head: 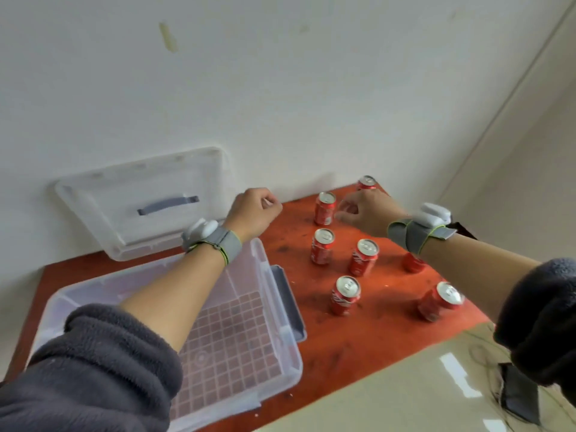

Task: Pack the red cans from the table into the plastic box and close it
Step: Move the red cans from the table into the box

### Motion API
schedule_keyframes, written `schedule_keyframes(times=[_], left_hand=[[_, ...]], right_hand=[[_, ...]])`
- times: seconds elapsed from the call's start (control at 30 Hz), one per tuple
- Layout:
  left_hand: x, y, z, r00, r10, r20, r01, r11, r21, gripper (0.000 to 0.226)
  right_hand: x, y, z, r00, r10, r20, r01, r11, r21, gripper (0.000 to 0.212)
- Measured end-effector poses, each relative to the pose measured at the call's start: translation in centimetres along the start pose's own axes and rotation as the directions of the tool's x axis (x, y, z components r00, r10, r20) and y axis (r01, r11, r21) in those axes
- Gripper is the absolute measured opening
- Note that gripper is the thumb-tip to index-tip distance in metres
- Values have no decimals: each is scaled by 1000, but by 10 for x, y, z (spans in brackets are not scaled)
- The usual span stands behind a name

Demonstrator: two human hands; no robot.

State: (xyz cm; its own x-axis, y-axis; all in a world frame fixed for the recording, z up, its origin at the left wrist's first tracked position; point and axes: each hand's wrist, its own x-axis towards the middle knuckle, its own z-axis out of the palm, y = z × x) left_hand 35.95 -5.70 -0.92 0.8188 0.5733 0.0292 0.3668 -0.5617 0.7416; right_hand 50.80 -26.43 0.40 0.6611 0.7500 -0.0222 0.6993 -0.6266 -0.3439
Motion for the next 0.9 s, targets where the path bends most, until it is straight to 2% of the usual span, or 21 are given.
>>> schedule_keyframes(times=[0.17,0.33,0.43,0.57,0.7,0.9], left_hand=[[-34,35,84,969,55,242,-108,971,212,37],[-48,41,153,908,0,420,-168,916,364,57],[-45,36,191,857,-57,512,-204,875,439,67],[-42,24,214,810,-132,571,-229,826,515,83],[-43,9,236,771,-182,610,-264,781,566,84],[-39,-6,247,809,-119,576,-296,765,573,63]], right_hand=[[-51,74,5,989,110,94,-99,988,-116,38],[-88,145,29,951,259,171,-210,943,-258,55],[-105,181,56,899,365,241,-291,910,-295,75],[-114,200,79,852,439,284,-347,881,-322,93],[-117,214,99,816,496,298,-400,856,-328,88],[-116,226,105,844,485,230,-409,858,-310,64]])
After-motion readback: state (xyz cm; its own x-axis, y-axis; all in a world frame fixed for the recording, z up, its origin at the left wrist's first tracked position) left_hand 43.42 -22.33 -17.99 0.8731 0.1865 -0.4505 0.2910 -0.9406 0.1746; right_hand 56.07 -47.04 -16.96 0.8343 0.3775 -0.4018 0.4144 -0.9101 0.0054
